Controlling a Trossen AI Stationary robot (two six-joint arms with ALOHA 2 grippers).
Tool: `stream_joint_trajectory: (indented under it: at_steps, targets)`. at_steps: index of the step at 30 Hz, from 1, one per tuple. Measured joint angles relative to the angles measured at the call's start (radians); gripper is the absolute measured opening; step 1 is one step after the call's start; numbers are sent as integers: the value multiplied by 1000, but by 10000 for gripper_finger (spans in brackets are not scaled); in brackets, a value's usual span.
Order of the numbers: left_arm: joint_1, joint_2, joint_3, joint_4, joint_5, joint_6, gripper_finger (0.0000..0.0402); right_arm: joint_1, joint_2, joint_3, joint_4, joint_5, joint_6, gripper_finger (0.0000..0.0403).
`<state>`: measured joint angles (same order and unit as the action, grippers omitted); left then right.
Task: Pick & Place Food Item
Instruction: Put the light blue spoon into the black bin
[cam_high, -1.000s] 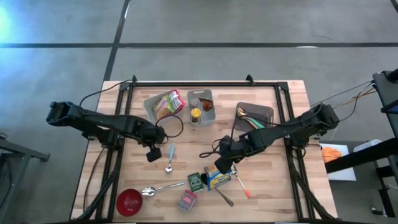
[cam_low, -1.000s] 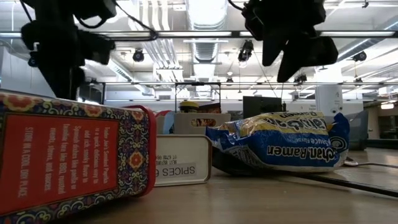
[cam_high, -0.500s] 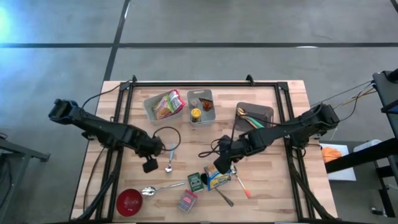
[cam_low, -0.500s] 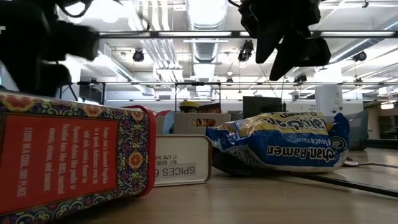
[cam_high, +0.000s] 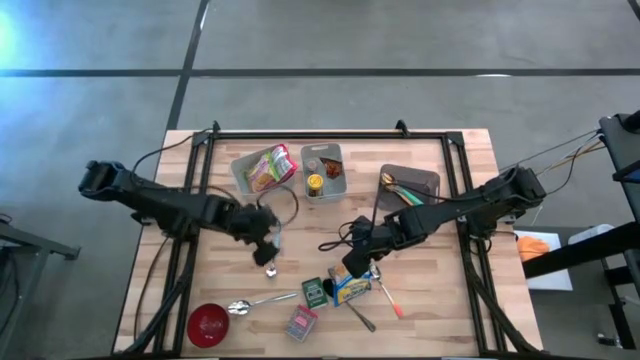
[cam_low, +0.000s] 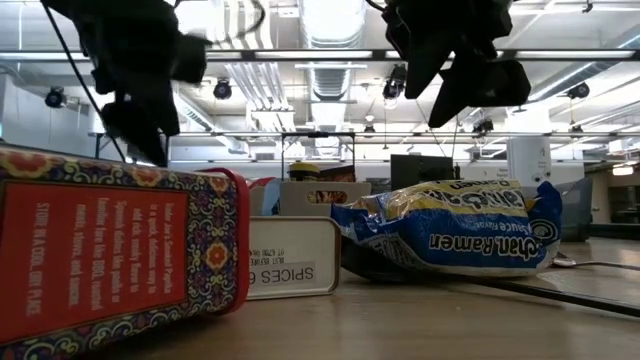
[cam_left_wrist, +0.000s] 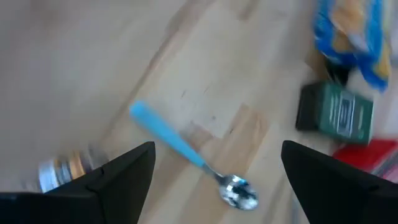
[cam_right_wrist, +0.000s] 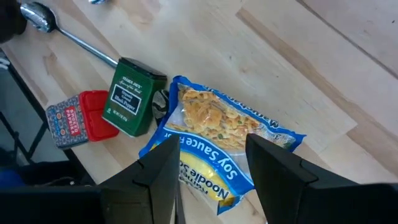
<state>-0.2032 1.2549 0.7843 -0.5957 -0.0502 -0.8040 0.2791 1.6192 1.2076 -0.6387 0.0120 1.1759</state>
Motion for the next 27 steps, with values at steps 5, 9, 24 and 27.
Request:
stream_joint_trajectory:
  at_steps: [5,9,24,27]
  targets:
    - [49,16,-6,-11,26,-176,341,0,0,0,35,19,3,182]
    - [52,83,0,20,17,-205,309,-1,0,0,48,18,-1,182]
    - [61,307,2,79,27,-217,249,5,-8,14,46,18,3,182]
    - [66,351,2,102,26,-214,249,5,-8,14,46,18,-5,182]
